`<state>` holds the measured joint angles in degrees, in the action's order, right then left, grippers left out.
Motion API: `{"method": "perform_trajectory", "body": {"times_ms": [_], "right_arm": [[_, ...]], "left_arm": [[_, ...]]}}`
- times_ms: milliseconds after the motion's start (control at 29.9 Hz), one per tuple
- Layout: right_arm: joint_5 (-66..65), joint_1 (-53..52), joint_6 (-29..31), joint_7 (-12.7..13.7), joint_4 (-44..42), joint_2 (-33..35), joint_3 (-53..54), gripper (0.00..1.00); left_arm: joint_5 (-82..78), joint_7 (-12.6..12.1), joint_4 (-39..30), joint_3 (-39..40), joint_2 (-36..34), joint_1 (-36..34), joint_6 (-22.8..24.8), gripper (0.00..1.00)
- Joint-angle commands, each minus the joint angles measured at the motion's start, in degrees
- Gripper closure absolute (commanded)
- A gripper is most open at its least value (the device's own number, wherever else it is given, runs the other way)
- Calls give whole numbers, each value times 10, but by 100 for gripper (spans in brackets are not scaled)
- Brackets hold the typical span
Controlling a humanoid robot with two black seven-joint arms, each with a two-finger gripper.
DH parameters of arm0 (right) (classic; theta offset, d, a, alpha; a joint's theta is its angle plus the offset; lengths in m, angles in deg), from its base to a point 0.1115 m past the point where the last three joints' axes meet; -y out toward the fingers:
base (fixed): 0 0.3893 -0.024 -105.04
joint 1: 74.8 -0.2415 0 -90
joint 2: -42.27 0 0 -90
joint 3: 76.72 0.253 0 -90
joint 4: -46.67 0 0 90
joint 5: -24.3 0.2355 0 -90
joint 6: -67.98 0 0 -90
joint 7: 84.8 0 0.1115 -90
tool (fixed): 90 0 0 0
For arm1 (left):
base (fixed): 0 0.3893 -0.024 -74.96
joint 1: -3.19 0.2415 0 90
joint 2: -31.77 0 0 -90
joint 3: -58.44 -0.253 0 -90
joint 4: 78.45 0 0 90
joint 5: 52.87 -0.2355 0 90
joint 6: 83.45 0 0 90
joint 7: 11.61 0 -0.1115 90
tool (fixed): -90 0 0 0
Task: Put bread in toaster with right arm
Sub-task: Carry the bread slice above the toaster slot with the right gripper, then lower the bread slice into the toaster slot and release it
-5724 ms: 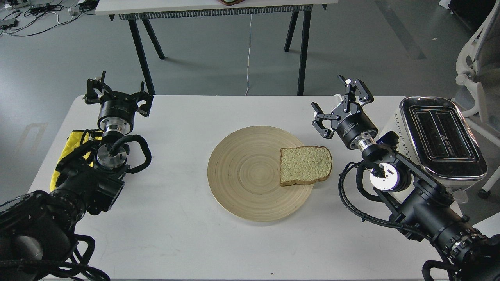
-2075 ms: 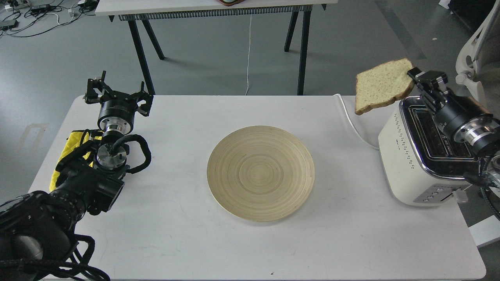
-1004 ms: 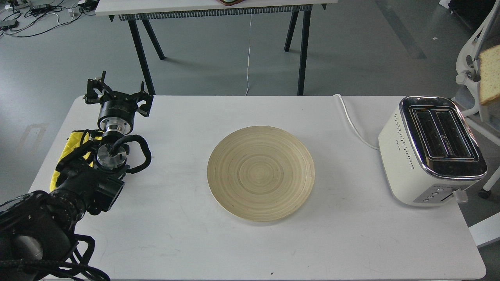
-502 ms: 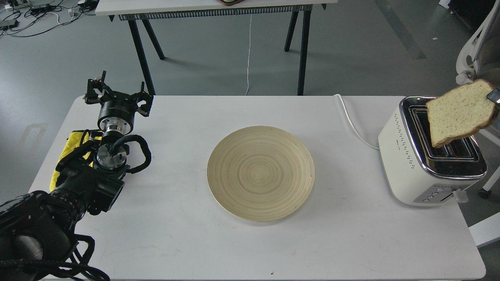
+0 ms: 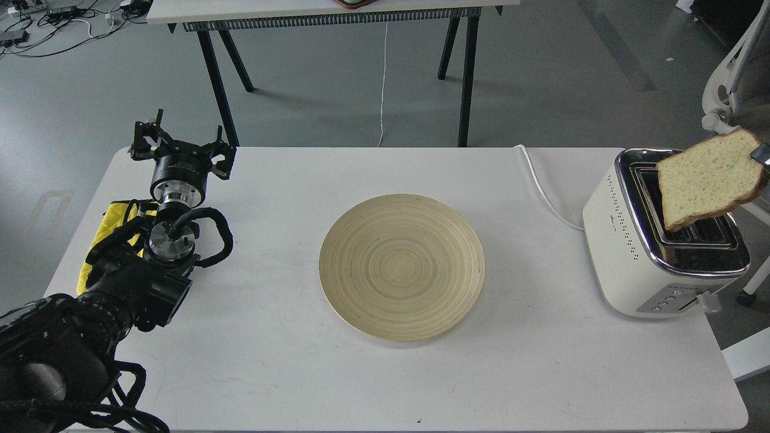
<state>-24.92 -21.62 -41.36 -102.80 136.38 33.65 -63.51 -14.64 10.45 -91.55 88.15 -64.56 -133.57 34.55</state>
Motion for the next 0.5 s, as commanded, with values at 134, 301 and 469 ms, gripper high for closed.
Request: {"method": "perform_trajectory", "body": {"times_ms": [134, 301, 469], "right_arm": [[1, 2, 0, 0, -2, -1, 1, 100], [0, 4, 0, 0, -14, -16, -6, 100], [1, 2, 0, 0, -33, -45, -15, 100]], "left_arm": [[0, 0, 0, 0, 0, 0, 0, 0], [-1, 0, 0, 0, 0, 0, 0, 0], [0, 0, 0, 0, 0, 0, 0, 0]]}}
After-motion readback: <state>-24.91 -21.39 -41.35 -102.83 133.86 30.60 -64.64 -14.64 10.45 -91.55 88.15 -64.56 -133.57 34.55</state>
